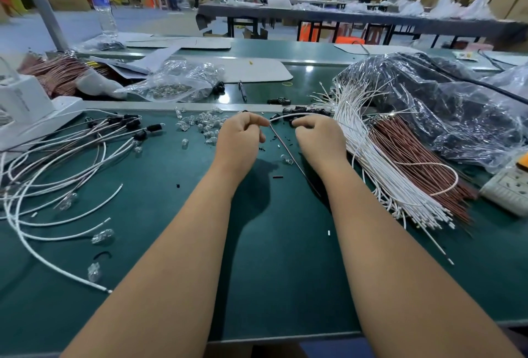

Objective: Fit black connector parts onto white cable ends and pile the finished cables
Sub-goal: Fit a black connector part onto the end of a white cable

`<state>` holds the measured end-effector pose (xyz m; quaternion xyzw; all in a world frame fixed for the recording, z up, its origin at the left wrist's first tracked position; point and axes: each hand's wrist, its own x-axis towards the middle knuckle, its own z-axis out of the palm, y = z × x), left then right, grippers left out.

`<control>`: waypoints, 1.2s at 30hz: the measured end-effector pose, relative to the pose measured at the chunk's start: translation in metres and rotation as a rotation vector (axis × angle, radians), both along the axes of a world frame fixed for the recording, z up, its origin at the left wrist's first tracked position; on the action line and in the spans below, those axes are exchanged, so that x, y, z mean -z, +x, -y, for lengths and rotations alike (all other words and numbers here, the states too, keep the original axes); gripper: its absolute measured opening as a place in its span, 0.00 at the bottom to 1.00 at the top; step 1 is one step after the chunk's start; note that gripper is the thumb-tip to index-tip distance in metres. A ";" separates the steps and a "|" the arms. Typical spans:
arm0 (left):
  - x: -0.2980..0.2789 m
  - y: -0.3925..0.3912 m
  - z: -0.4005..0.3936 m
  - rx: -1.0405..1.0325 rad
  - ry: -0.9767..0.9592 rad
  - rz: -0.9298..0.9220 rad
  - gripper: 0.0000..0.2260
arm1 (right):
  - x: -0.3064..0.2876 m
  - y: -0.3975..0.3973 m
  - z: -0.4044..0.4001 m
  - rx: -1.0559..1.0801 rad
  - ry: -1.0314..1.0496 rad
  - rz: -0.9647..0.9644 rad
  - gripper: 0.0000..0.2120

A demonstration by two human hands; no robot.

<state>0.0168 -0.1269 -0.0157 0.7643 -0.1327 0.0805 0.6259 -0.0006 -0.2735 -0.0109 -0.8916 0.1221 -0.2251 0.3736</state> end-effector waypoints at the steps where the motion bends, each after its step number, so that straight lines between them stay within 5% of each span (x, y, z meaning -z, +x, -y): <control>1: 0.000 0.001 0.000 0.000 -0.013 -0.008 0.15 | -0.002 -0.001 -0.002 -0.051 0.168 0.079 0.14; 5: -0.002 0.001 0.000 0.010 -0.019 0.000 0.15 | -0.010 -0.006 -0.015 -0.252 0.570 0.117 0.08; 18: -0.006 -0.005 -0.001 0.037 -0.180 0.064 0.04 | -0.014 -0.009 -0.021 -0.340 1.005 0.032 0.09; 23: -0.013 -0.009 -0.002 0.183 -0.382 -0.106 0.06 | -0.013 -0.006 -0.024 -0.356 0.972 -0.076 0.09; 36: -0.007 -0.005 -0.007 0.005 -0.159 0.000 0.06 | -0.009 -0.002 -0.023 -0.311 1.085 0.226 0.13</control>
